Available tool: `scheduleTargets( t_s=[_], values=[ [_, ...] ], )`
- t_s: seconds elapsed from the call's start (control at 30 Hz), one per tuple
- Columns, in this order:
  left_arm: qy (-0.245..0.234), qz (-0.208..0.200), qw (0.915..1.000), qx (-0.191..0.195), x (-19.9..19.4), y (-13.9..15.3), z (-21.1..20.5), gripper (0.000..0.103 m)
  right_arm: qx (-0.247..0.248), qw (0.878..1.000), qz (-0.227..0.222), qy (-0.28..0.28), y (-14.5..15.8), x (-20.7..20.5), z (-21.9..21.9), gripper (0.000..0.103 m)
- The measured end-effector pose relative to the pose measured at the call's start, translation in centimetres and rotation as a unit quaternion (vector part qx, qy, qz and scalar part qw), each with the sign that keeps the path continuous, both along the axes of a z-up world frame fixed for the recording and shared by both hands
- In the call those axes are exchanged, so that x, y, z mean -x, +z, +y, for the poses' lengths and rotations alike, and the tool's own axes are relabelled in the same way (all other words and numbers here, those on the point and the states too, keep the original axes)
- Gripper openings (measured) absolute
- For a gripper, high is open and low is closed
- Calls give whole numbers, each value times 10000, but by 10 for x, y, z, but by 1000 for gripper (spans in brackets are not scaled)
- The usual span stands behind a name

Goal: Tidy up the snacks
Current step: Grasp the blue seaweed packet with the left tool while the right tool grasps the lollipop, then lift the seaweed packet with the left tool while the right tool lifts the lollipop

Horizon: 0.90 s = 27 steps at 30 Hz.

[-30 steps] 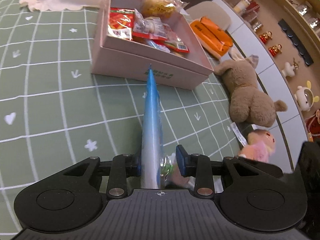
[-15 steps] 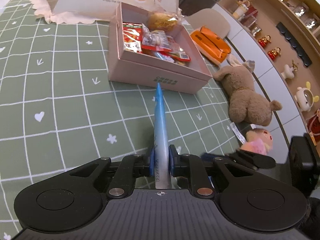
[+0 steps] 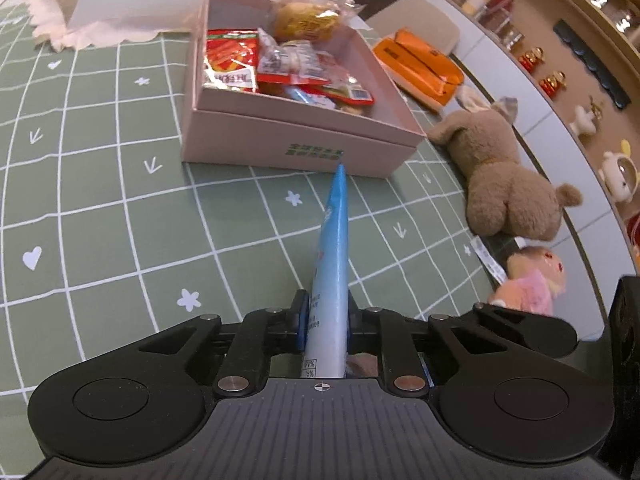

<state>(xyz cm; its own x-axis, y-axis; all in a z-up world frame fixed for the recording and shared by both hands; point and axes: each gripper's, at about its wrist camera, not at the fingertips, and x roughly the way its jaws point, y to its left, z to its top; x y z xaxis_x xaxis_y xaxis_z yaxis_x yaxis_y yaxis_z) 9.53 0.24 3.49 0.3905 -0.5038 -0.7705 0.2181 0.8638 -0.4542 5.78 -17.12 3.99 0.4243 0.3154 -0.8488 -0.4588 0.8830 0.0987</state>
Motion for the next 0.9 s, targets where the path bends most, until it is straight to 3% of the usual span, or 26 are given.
scheduleTargets(
  t_s=[0.13,0.37,0.57,0.67,0.77,0.87,0.9],
  values=[
    [11,-13,10000,36,2,3,4,19,175,9998,54,38,4,2,1,36],
    [165,-140,9980,592,12,23,25,18,-376,9974,13,-614,49,0,-44,36],
    [217,-1033,9893,1007,-4,90,28,13,-716,9904,-388,-1115,89,-3,-76,36],
    [58,-1140,9893,907,-17,101,23,13,-690,9898,-388,-1181,87,-3,-79,36],
    [40,-884,9942,605,-20,84,21,18,-663,9896,-206,-1262,73,0,-82,36],
    [-5,-692,9970,-340,-8,58,16,19,-473,9905,-96,-1289,56,4,-77,39],
    [-8,-638,9953,-734,-4,49,15,19,-424,9910,-42,-1269,50,5,-73,47]
  ],
)
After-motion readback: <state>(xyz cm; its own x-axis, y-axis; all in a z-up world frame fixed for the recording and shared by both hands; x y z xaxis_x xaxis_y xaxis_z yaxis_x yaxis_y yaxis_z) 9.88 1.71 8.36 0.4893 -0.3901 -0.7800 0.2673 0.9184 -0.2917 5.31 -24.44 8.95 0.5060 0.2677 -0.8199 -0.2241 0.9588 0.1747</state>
